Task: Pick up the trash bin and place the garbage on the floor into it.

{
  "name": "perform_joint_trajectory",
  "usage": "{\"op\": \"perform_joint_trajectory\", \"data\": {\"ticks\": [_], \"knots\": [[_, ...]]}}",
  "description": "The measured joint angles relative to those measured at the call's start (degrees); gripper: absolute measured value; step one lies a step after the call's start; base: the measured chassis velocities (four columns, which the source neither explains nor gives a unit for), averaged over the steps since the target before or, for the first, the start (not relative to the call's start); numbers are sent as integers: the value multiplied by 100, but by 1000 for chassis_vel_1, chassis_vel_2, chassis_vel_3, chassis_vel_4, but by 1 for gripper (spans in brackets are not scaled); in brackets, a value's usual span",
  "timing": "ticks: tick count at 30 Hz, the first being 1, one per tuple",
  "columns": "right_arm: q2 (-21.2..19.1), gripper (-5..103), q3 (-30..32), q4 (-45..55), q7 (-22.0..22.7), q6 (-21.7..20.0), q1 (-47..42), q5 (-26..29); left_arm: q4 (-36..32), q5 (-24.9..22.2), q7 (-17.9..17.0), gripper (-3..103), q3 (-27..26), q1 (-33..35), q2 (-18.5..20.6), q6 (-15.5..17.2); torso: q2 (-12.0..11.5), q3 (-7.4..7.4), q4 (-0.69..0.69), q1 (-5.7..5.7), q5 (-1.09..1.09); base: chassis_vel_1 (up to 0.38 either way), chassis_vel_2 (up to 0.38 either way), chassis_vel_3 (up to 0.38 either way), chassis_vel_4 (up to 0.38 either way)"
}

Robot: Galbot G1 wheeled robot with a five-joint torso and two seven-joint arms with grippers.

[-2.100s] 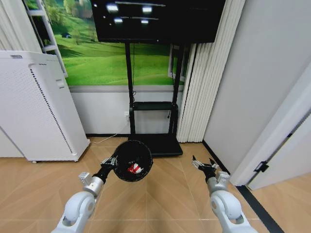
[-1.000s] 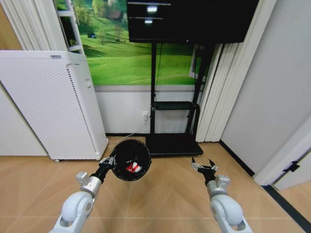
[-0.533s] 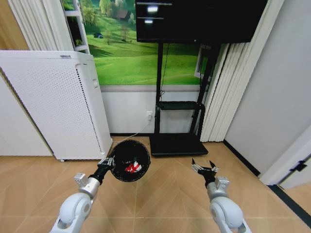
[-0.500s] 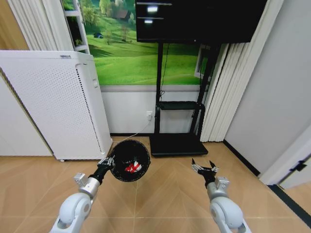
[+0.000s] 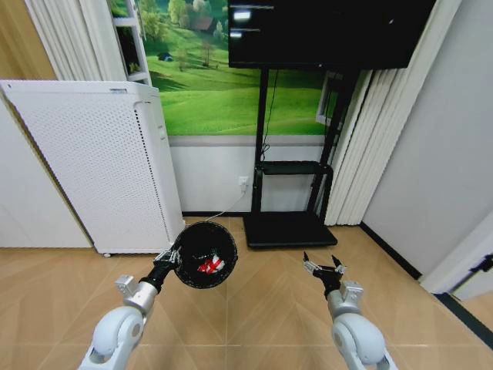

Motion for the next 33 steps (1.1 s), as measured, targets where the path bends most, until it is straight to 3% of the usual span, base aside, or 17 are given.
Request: {"op": "perform_joint_trajectory", "data": {"ticks": [8, 16, 33], "knots": [[-6, 100, -8, -46, -8, 2, 11, -4, -9, 26, -37, 7, 19, 50, -21, -1, 0, 0, -1, 0, 0, 90, 78, -92, -79], [29, 100, -15, -259, -77, 324, 11, -93, -91, 74, -96, 7, -139, 235, -40, -19, 0, 0, 0, 0, 1, 21, 17, -20, -18], [21, 100, 37, -187, -98, 306, -67, -72, -62, 126, -102, 7, -81, 175, -80, -22, 0, 0, -1, 1, 0, 21, -17, -20, 14]]}}
